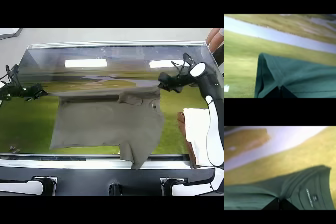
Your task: Fold the shirts.
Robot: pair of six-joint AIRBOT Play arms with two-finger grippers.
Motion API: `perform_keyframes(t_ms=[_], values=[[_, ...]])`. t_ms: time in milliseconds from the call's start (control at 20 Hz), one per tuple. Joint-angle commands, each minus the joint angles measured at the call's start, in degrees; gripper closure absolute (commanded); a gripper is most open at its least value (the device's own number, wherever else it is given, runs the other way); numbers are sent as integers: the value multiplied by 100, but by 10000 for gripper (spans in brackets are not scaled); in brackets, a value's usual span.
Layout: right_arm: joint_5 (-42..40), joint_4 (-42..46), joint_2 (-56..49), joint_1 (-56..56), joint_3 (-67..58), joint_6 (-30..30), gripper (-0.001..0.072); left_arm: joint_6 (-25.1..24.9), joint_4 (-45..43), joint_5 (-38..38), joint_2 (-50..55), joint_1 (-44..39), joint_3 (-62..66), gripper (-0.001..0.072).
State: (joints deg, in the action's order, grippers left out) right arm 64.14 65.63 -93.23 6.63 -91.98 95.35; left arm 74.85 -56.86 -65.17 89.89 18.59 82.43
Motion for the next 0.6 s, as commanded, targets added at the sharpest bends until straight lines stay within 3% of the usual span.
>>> perform_keyframes(t_ms=[0, 250, 550], values=[[1440, 221, 33, 79, 234, -17, 670, -74, -127, -1104, 181, 11, -68, 681], [1381, 358, 28, -15, 1154, 48, 670, -74, -129, -1617, 267, 28, -765, 681], [1213, 564, 26, -15, 1222, 138, 670, 229, -756, -1740, 363, 26, -944, 682]])
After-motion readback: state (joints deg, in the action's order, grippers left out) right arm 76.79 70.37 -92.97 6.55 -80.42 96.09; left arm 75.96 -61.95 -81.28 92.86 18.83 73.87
